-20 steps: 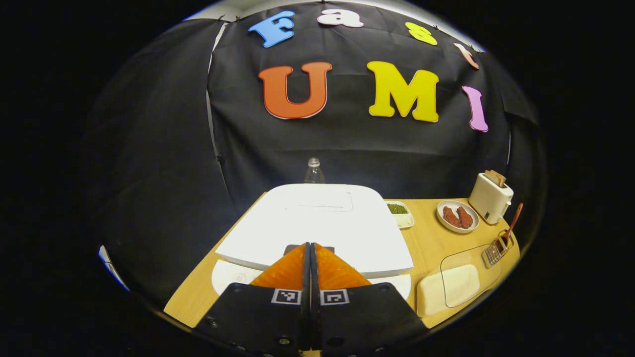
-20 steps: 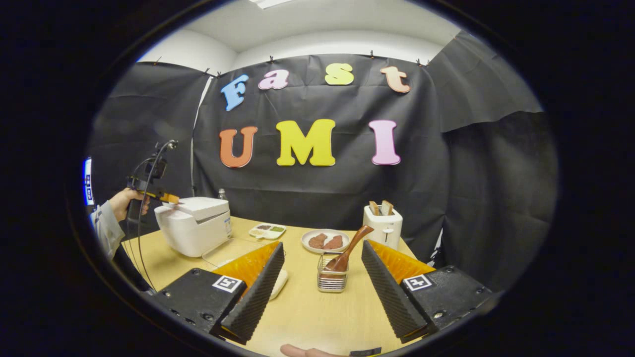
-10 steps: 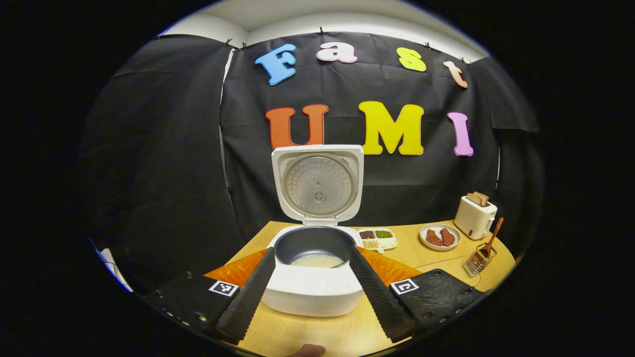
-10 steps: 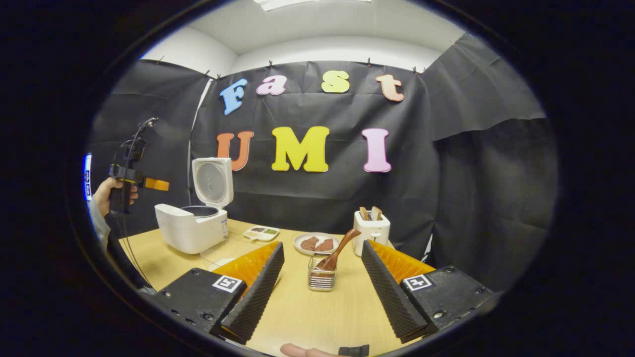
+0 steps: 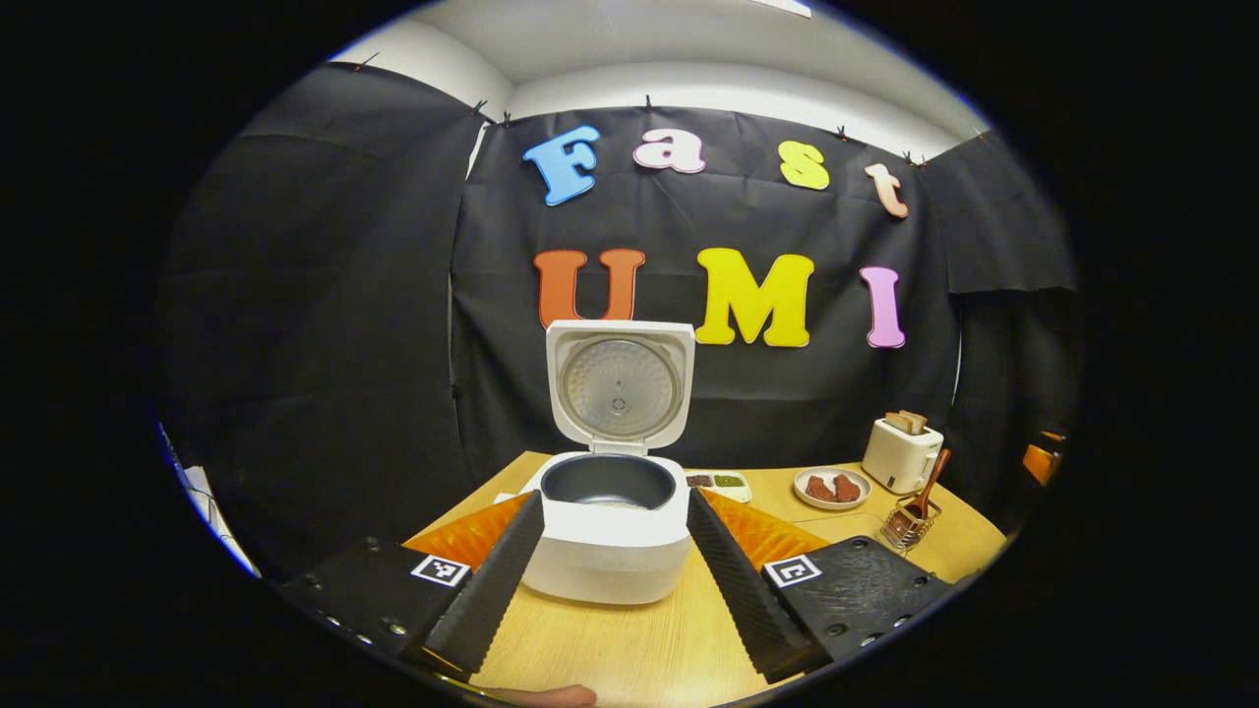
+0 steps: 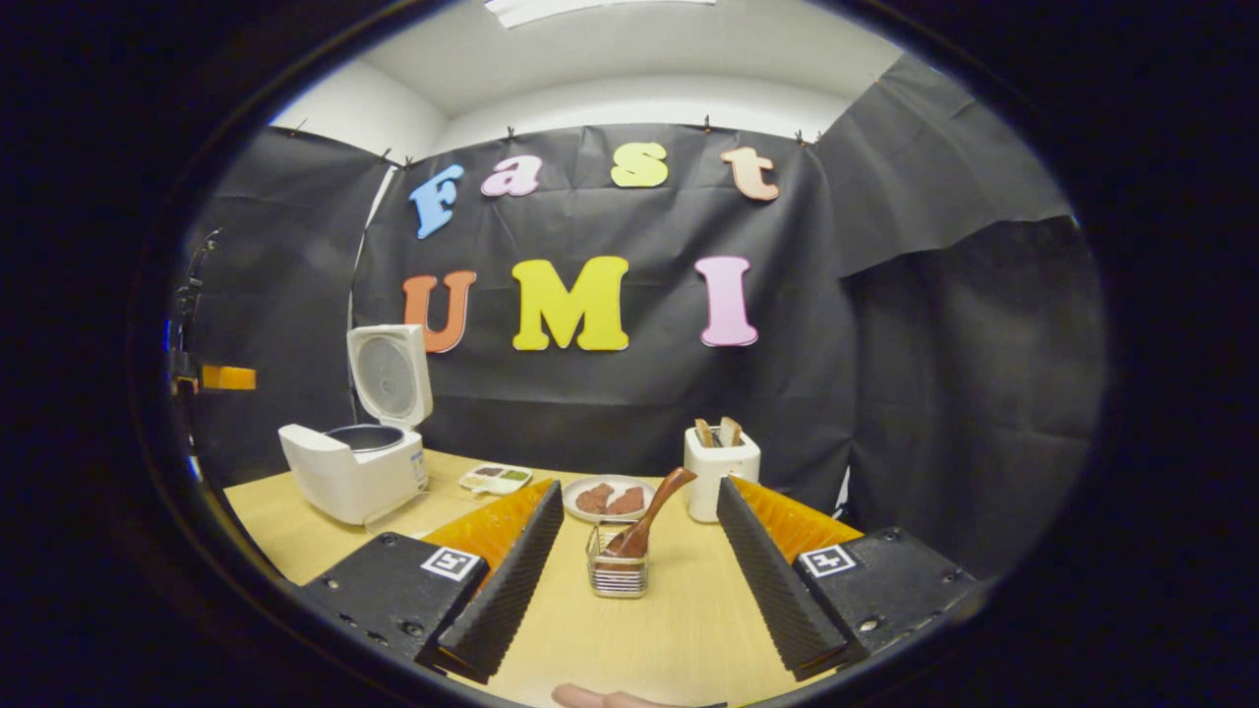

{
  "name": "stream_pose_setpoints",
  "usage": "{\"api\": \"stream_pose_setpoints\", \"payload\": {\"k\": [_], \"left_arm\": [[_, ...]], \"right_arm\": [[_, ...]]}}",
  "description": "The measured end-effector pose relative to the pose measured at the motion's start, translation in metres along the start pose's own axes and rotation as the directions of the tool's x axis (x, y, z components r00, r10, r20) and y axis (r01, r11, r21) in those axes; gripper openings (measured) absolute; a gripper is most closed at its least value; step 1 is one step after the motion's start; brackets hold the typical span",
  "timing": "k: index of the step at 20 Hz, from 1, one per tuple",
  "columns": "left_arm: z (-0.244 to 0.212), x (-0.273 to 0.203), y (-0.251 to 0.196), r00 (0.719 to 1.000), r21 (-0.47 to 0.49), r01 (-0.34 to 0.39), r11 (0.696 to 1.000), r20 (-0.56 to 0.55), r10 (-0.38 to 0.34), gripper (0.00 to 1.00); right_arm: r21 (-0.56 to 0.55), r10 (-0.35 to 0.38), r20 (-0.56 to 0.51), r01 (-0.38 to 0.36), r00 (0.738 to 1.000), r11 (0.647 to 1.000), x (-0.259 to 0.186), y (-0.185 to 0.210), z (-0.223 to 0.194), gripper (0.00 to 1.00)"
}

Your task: Close the left gripper, press the button to open the rice cooker; take a wooden spoon from the chopstick holder with the right hand, scoop a spoonful of rice and pour it into the rice cooker, then put the wooden spoon back into the chopstick holder.

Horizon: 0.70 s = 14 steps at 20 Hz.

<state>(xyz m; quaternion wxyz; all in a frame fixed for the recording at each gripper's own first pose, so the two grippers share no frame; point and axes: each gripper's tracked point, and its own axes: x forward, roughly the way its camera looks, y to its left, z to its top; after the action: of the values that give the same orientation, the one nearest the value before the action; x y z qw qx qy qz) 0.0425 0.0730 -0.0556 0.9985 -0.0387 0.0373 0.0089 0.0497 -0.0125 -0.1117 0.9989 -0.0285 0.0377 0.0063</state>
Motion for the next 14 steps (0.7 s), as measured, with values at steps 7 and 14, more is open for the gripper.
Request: {"api": "stream_pose_setpoints", "payload": {"k": [7,14], "left_arm": [[0.005,-0.067,-0.029,0.997,0.063,0.024,0.998,0.075,-0.028,0.93],[-0.041,-0.112,-0.077,0.997,0.112,0.079,0.991,0.016,-0.081,0.94]], "right_arm": [[0.101,-0.011,-0.079,0.019,0.997,0.995,0.08,-0.021,-0.043,1.0],[0.222,-0.025,-0.2,0.07,0.979,0.973,0.167,-0.05,-0.095,0.98]]}}
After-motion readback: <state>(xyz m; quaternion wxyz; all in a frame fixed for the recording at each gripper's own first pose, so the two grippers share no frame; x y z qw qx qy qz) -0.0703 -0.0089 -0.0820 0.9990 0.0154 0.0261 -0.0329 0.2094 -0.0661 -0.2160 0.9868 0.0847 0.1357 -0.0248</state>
